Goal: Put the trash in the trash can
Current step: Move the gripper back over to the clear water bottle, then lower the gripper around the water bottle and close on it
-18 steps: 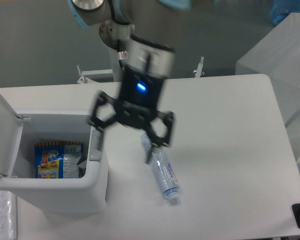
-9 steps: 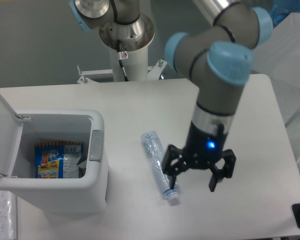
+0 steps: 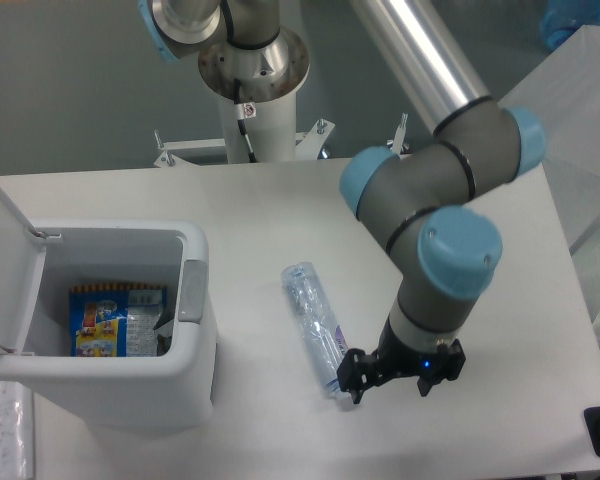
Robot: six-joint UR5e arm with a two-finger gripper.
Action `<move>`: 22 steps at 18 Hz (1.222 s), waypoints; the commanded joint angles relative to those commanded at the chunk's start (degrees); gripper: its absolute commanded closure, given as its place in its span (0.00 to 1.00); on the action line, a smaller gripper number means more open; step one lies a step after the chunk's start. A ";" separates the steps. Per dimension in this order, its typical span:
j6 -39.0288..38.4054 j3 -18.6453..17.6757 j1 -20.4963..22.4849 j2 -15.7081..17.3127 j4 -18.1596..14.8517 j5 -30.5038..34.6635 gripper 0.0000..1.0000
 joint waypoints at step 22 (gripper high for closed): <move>0.00 -1.49 -3.87 -5.99 -0.55 7.66 0.05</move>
